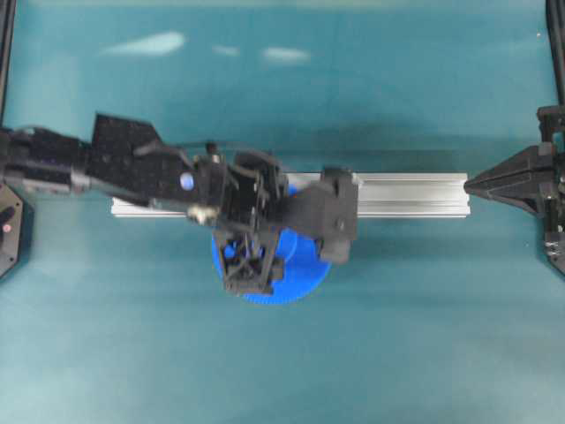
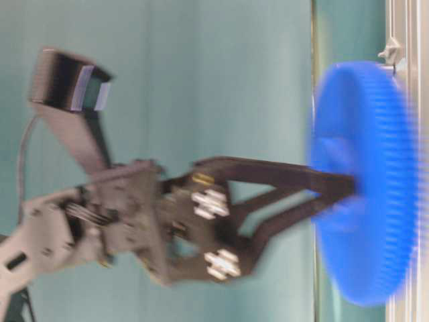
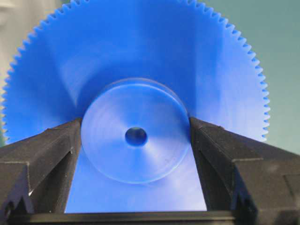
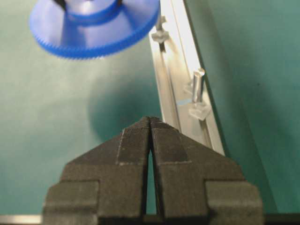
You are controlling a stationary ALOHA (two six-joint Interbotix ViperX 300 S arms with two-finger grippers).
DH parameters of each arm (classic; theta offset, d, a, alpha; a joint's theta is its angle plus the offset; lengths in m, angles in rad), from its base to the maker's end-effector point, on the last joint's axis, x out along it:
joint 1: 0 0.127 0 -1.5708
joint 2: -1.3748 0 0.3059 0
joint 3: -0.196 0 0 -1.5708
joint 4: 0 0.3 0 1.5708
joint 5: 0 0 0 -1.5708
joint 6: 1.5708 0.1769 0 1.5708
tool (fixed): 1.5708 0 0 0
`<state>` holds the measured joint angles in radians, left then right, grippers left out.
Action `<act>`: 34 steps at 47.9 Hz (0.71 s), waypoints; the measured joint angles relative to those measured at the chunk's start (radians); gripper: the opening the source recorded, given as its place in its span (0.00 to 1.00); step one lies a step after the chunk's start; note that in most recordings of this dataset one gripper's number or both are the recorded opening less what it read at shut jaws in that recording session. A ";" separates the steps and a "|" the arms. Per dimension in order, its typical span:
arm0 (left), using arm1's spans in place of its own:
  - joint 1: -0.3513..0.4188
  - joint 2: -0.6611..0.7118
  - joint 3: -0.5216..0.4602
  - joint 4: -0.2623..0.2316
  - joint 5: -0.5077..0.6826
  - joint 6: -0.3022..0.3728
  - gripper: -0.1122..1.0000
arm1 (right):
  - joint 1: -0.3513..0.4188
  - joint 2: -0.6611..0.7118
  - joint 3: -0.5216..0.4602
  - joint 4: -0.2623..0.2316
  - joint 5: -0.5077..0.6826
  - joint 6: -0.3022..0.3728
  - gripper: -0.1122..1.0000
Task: Insert the large gear onto the shaft.
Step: 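Lift the gear and swing it upright over the rail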
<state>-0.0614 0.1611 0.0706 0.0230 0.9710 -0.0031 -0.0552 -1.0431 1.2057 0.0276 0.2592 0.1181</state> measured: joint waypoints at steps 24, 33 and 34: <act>0.063 -0.002 -0.137 -0.002 0.061 0.109 0.79 | 0.000 -0.002 0.006 0.002 0.000 0.000 0.15; 0.100 0.009 -0.183 0.000 0.061 0.121 0.79 | -0.002 -0.002 0.008 0.002 0.000 0.000 0.15; 0.103 0.012 -0.187 -0.002 0.060 0.121 0.79 | 0.000 -0.002 0.008 0.000 0.000 0.000 0.15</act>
<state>0.0414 0.1733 -0.1166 0.0215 1.0308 0.1181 -0.0552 -1.0446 1.2134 0.0276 0.2592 0.1181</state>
